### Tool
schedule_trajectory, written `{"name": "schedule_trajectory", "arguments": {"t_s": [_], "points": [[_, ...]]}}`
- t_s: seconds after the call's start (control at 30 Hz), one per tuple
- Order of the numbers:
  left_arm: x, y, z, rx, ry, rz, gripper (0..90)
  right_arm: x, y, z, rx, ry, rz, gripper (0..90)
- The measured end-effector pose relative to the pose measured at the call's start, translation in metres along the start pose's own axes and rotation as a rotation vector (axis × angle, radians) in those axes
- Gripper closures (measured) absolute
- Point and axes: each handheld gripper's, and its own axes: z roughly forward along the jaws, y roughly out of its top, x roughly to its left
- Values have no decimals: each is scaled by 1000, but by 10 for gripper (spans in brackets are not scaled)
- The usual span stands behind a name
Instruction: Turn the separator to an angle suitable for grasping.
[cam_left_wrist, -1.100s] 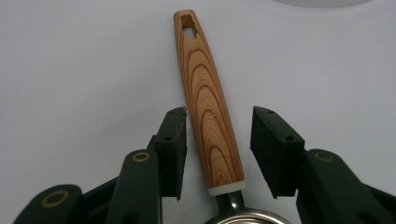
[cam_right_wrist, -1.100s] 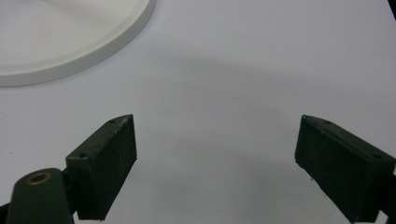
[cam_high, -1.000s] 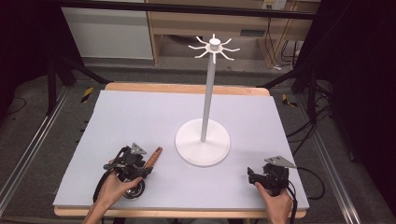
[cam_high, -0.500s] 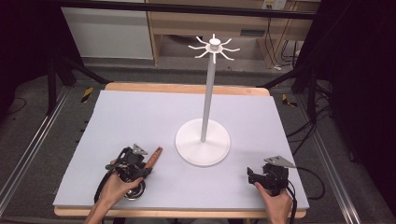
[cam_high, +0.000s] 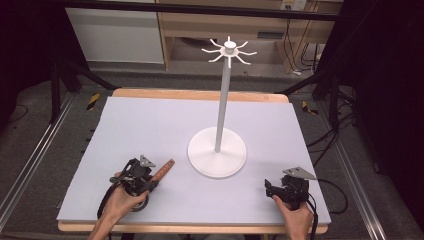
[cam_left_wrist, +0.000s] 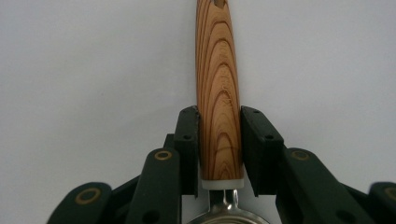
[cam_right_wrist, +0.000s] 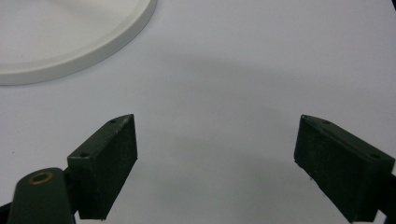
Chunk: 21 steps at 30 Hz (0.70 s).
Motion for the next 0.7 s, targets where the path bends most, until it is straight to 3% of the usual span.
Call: {"name": "schedule_trajectory", "arguments": {"t_s": [0.23, 0.7], "points": [[1, 1, 0, 5, 42, 36, 642, 0, 0, 0, -2, 4, -2, 137], [-1, 17, -3, -8, 30, 76, 526, -3, 0, -1, -6, 6, 9, 136]]}}
